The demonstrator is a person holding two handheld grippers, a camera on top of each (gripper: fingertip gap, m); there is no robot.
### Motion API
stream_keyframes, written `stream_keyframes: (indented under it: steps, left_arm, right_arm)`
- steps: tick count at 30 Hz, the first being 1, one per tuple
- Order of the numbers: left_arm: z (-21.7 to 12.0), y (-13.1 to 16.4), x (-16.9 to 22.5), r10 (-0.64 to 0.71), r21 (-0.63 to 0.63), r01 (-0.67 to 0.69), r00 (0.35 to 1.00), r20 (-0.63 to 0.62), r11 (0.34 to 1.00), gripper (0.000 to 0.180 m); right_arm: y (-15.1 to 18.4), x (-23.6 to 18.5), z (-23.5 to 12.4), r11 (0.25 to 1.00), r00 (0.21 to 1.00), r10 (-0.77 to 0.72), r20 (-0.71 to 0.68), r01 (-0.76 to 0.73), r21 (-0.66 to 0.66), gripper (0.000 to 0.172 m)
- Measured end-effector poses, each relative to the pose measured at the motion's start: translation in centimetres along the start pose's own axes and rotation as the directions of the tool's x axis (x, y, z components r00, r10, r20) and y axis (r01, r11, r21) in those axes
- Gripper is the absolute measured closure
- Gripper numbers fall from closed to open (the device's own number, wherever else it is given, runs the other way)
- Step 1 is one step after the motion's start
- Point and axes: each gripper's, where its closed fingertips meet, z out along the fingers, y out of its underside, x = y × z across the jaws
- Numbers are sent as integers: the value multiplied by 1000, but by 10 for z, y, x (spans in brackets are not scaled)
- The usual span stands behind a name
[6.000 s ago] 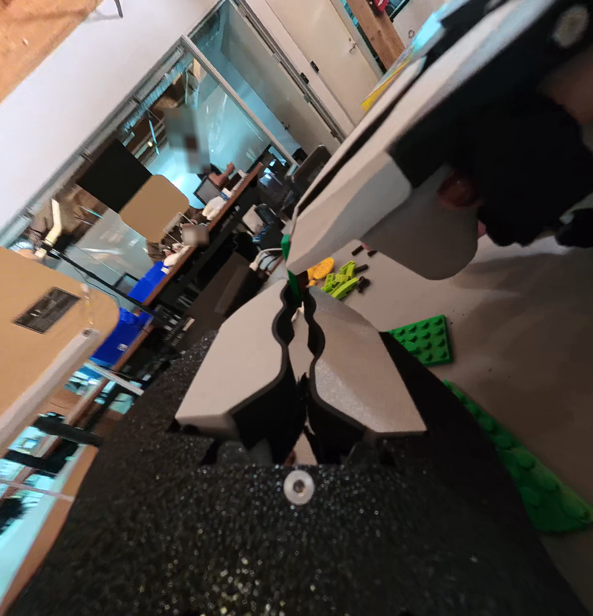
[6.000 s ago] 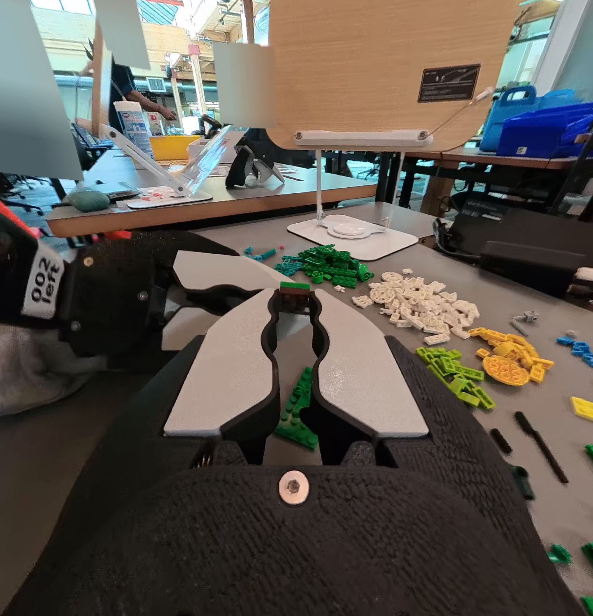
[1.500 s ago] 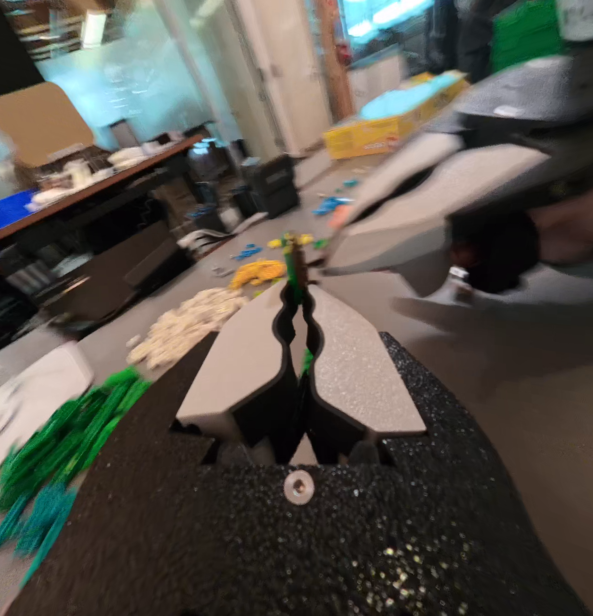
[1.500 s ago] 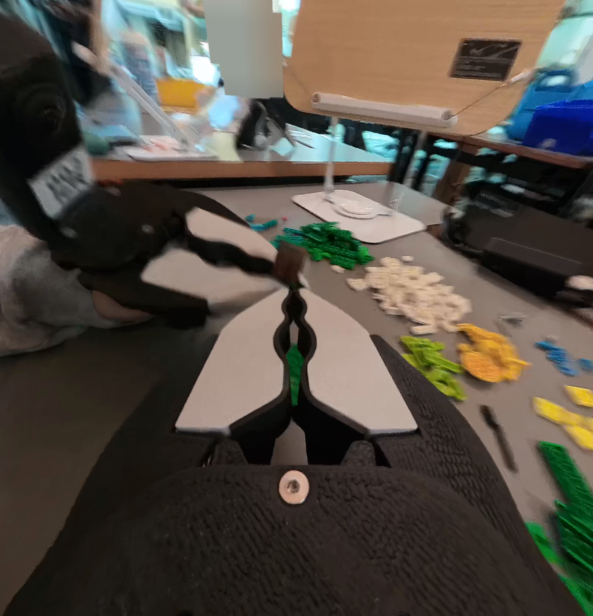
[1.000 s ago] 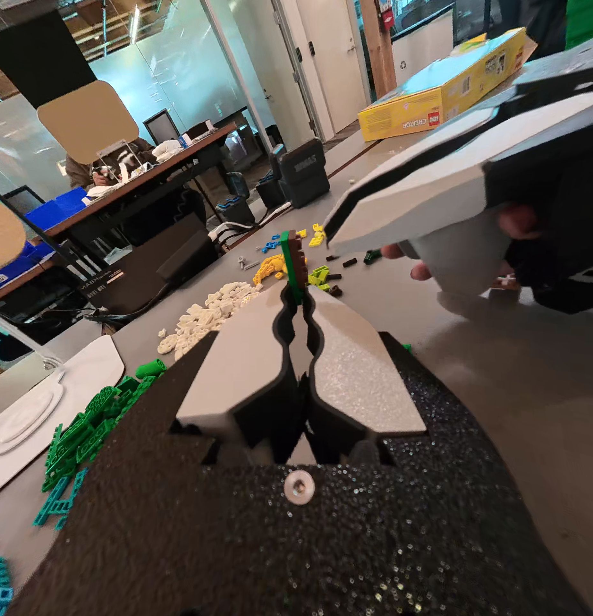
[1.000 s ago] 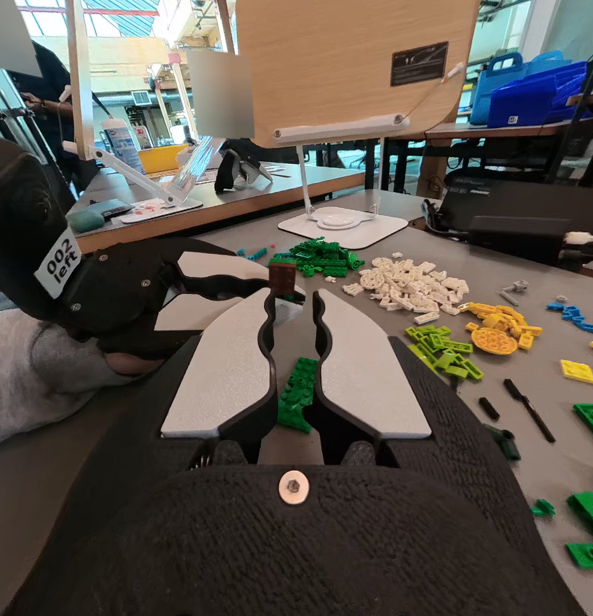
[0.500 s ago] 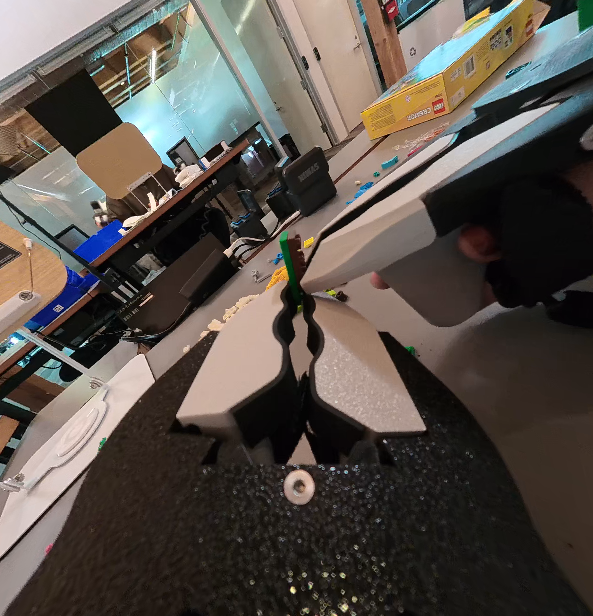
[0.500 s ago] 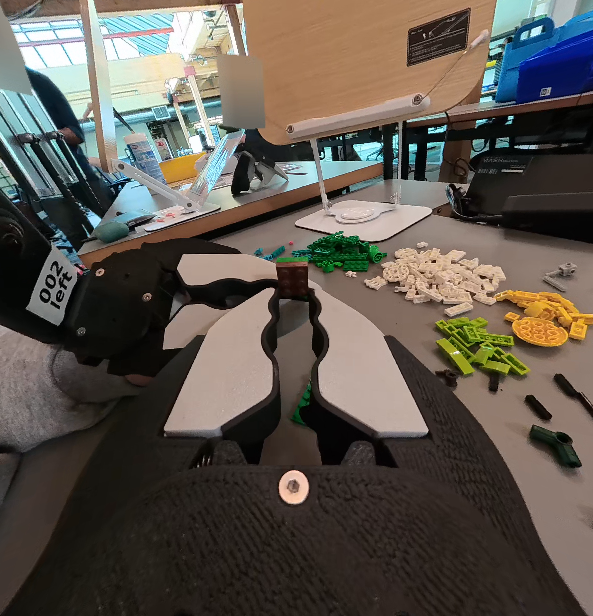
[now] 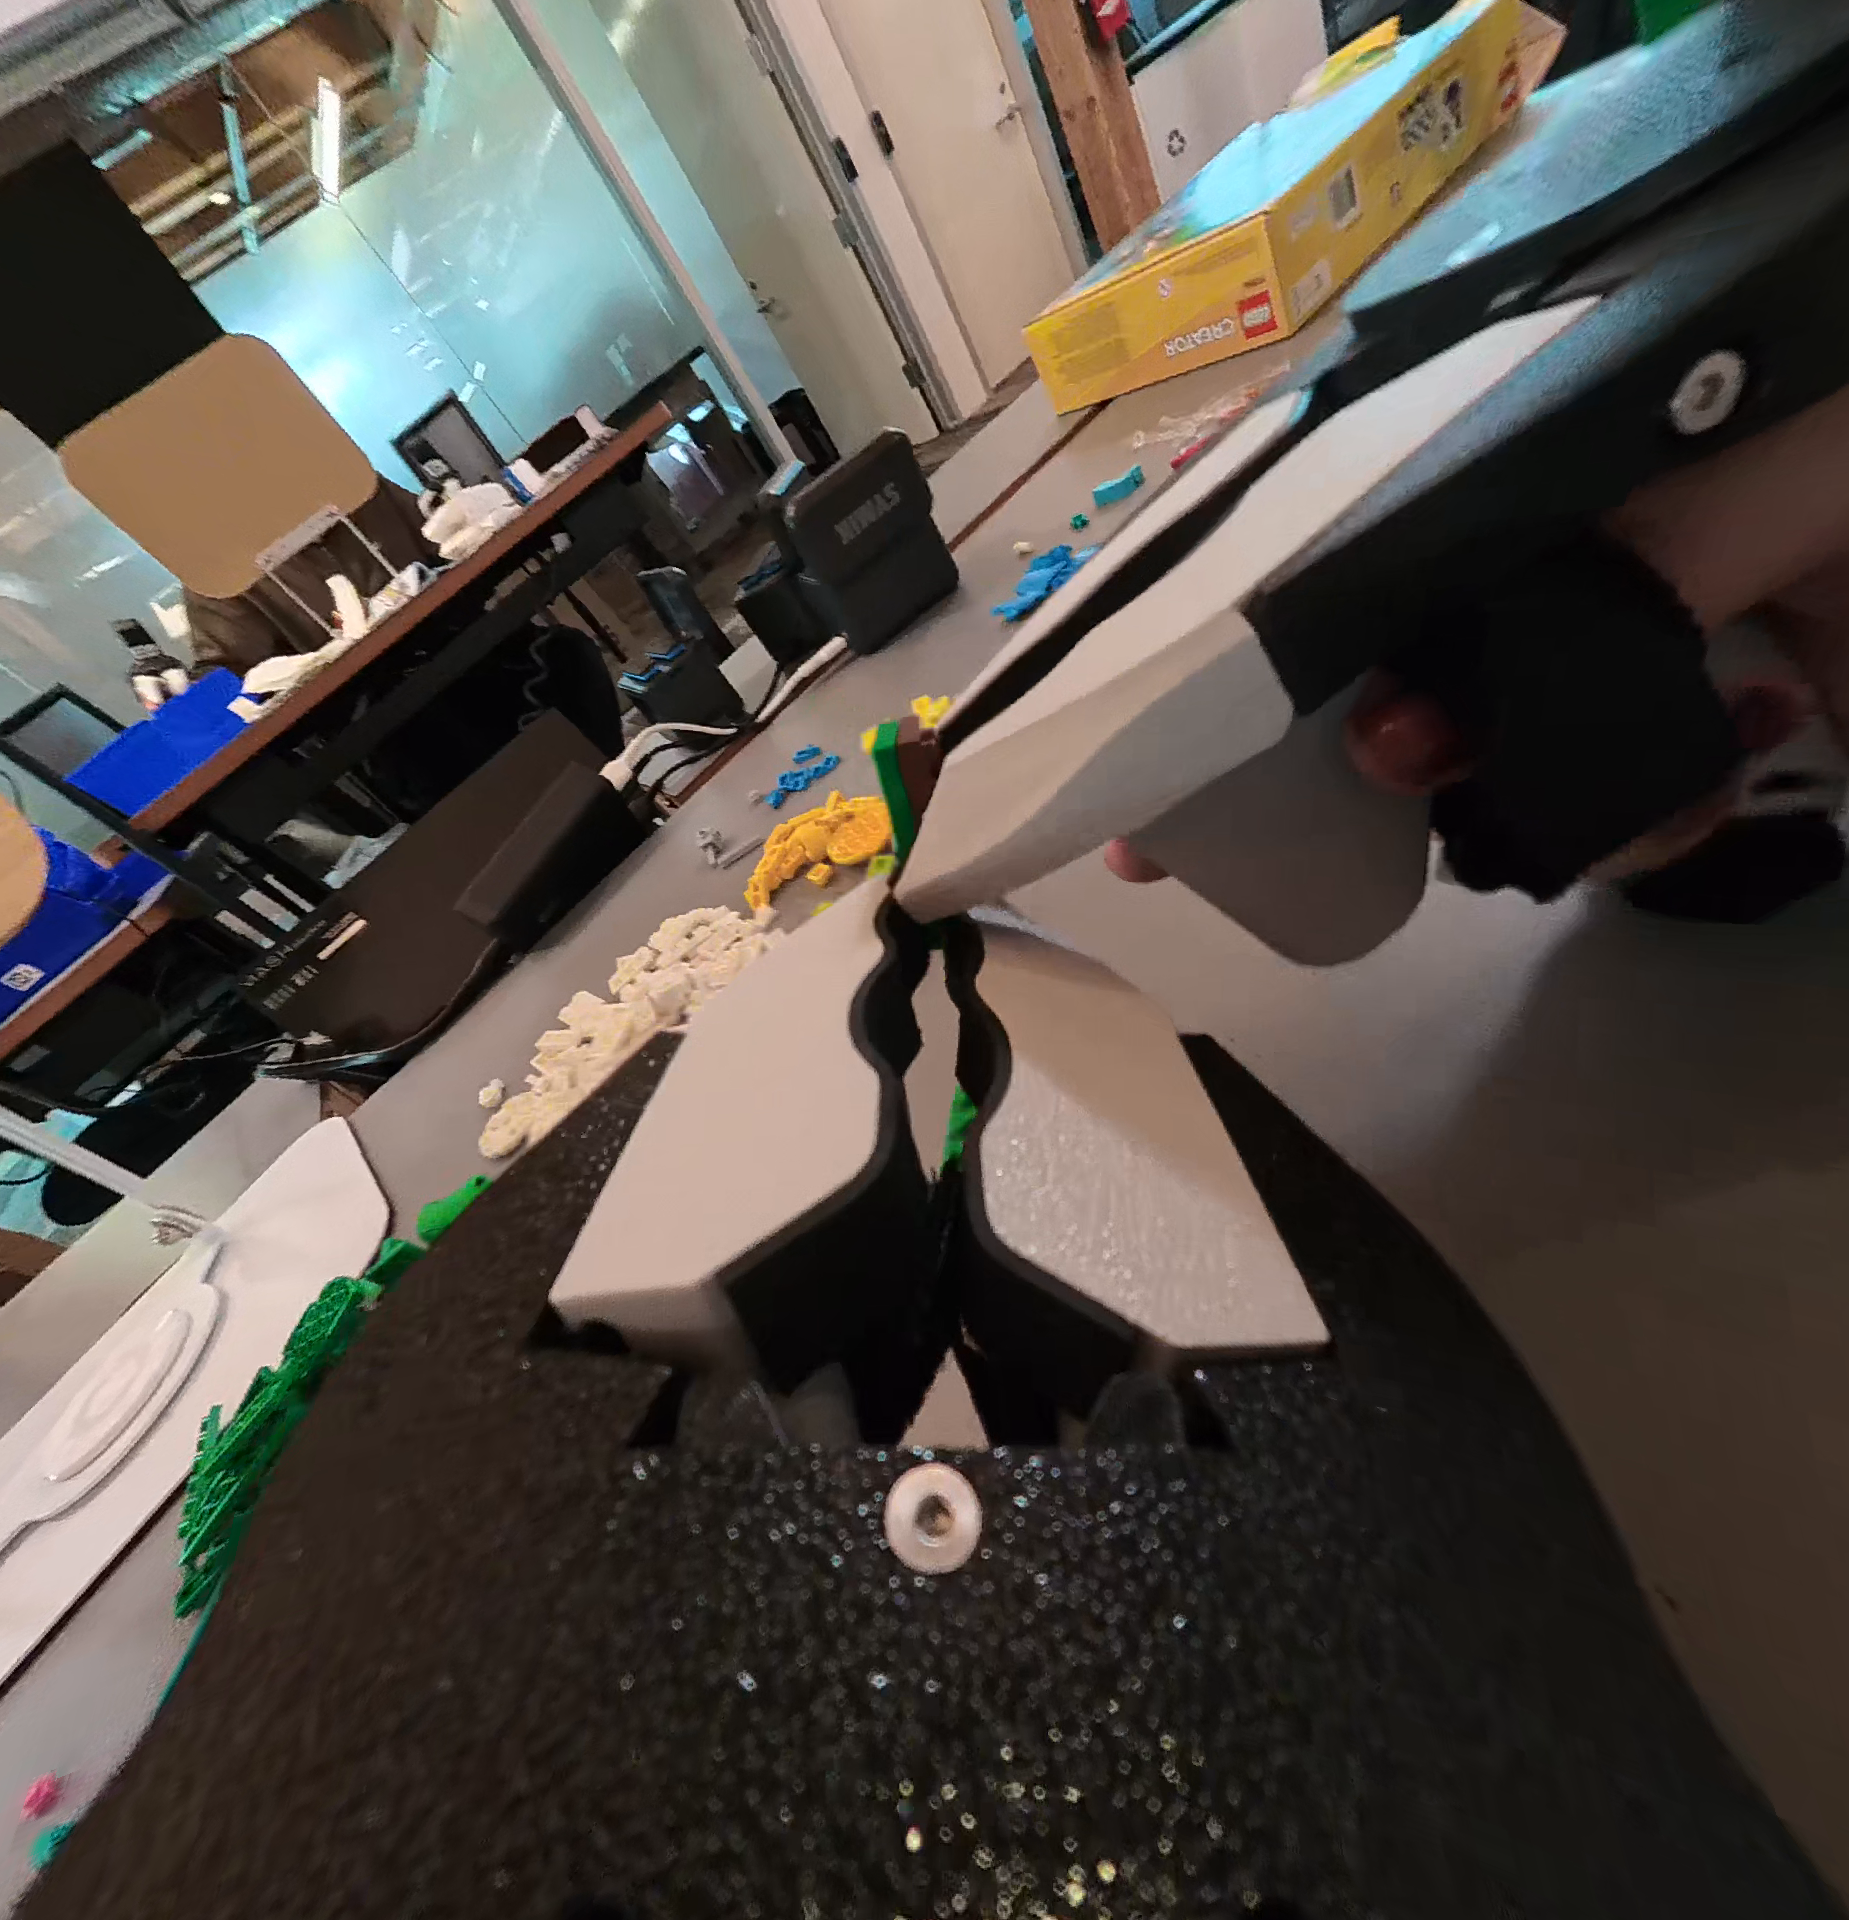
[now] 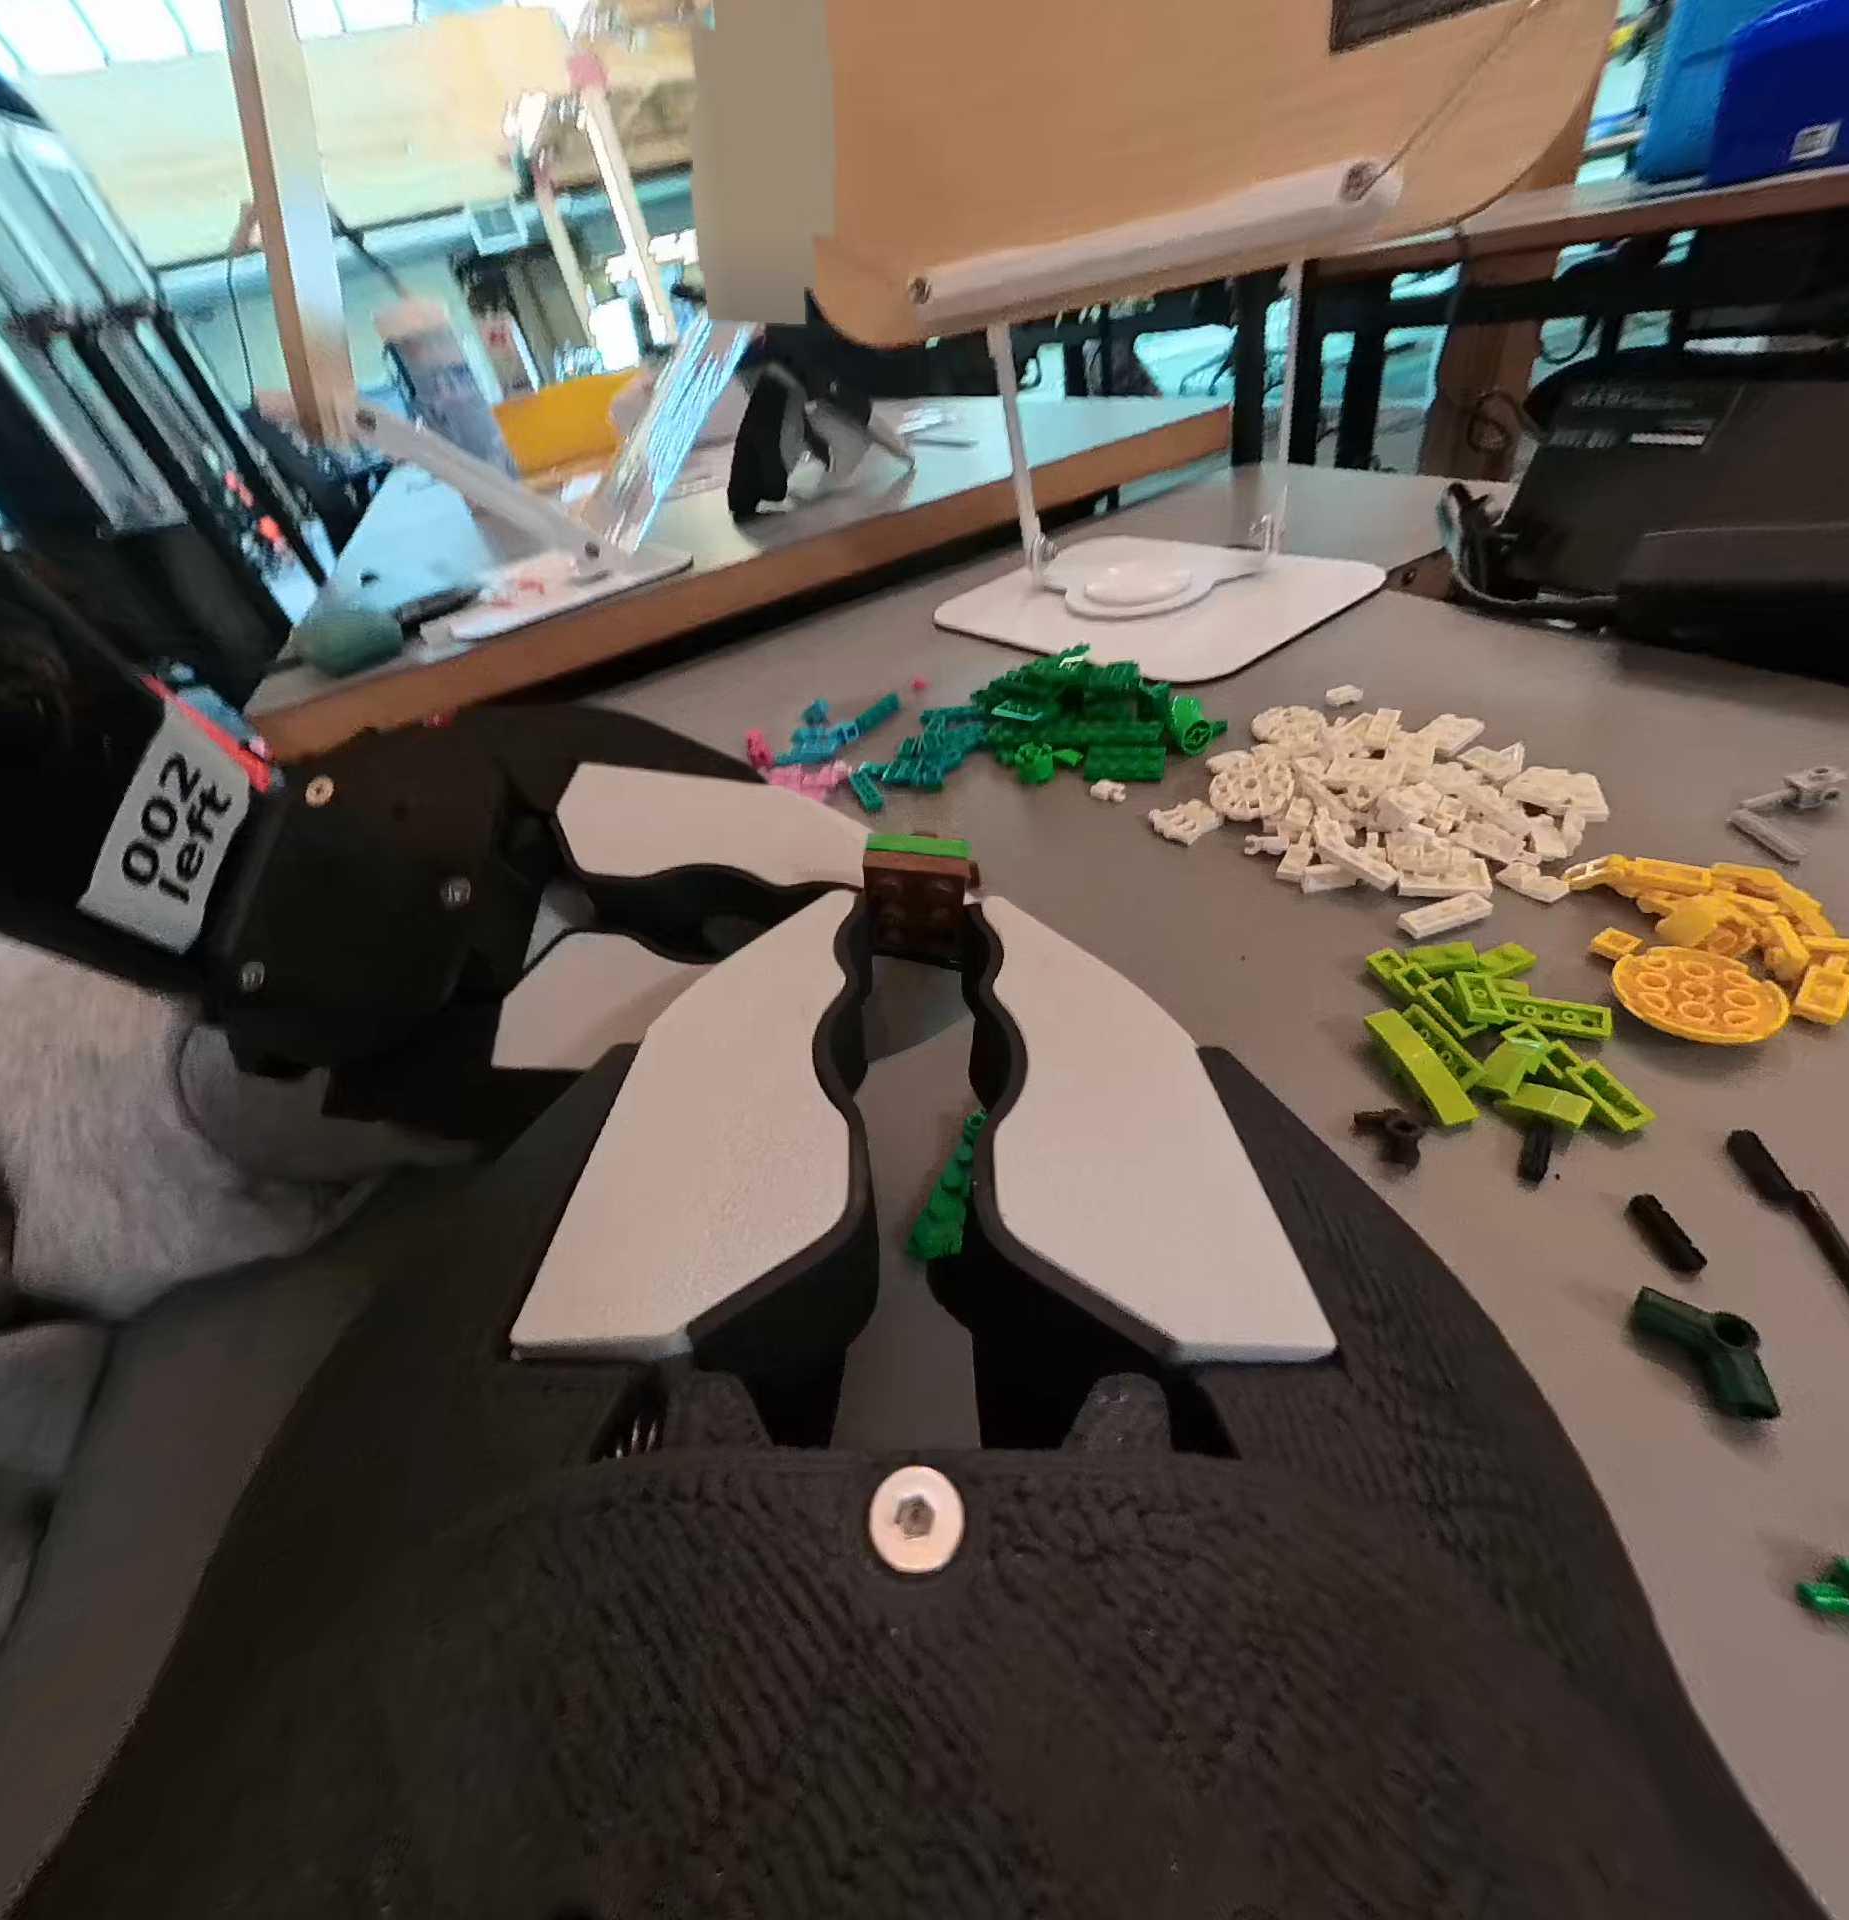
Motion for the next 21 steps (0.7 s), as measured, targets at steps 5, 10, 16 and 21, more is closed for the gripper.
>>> stream_keyframes:
  steps: [5,10,16,21]
  left_arm:
    - [-3,3,16,59,-6,-60,989,-132,998,177]
    - [-10,2,35,114,13,-114,962,-248,993,177]
    - [-11,3,40,92,11,-93,949,-303,996,178]
    - [-7,6,33,54,-5,-58,962,-269,998,178]
  right_arm:
    - [12,-4,-9,974,981,-175,88,186,-131,156]
    - [22,-14,-24,922,930,-305,204,342,-182,156]
    - [35,-17,-33,871,887,-385,254,441,-217,157]
    - [37,-17,-30,888,900,-359,248,411,-205,157]
